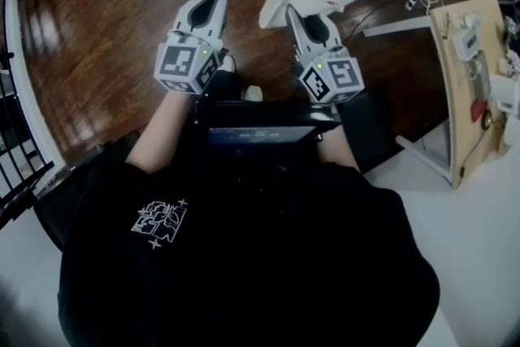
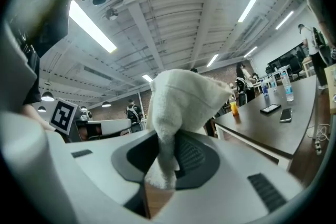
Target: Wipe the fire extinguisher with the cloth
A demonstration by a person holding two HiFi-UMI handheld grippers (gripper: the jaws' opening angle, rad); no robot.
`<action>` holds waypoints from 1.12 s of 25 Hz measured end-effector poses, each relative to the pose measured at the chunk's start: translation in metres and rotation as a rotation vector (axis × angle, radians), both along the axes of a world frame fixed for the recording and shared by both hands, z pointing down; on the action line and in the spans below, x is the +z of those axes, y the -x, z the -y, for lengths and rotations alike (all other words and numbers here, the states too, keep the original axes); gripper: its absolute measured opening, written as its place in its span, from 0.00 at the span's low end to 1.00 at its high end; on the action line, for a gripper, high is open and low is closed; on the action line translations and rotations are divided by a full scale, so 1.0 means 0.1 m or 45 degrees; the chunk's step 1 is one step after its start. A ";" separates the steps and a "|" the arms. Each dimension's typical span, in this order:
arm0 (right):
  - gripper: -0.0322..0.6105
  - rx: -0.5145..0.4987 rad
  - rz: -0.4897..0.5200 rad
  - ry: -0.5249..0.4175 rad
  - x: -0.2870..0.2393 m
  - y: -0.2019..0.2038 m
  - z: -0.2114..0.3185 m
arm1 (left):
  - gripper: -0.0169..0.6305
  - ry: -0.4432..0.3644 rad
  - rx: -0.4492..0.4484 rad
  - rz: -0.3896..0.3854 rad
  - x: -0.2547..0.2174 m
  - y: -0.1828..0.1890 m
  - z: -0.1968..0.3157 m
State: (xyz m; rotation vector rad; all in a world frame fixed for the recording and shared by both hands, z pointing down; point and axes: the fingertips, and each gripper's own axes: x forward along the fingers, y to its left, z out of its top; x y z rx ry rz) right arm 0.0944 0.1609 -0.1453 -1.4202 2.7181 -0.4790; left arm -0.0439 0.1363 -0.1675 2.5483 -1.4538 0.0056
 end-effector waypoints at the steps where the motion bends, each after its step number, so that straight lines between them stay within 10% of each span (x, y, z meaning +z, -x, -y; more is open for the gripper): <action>1: 0.21 0.002 -0.003 -0.001 0.01 0.00 0.04 | 0.02 0.003 0.002 -0.007 0.01 0.00 0.04; 16: 0.21 0.057 -0.059 0.024 0.72 0.29 1.48 | 0.02 0.011 0.101 -0.029 0.68 0.30 1.52; 28: 0.21 0.054 -0.103 -0.024 3.52 0.13 2.57 | 0.02 -0.022 0.212 -0.084 3.25 0.32 2.42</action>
